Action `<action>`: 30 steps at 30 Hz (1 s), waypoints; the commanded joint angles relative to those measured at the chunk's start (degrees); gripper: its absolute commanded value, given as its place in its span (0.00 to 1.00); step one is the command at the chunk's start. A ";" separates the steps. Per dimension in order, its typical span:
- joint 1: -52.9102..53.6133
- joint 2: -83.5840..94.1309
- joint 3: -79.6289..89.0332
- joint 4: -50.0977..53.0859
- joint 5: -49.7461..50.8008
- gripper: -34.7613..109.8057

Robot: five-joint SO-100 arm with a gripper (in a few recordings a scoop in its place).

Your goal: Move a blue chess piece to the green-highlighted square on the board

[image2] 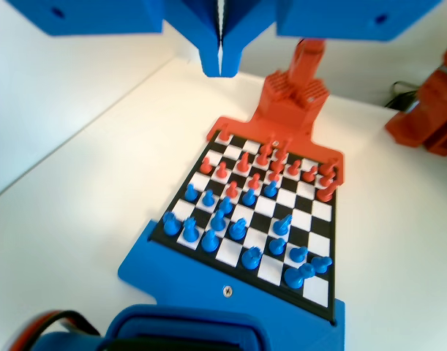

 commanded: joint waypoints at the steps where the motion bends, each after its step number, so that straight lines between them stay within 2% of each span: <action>1: 0.62 4.31 0.44 0.09 -0.18 0.25; 8: 1.76 10.02 8.79 -5.54 -0.18 0.25; 30: 6.86 16.17 9.93 -6.68 -0.70 0.25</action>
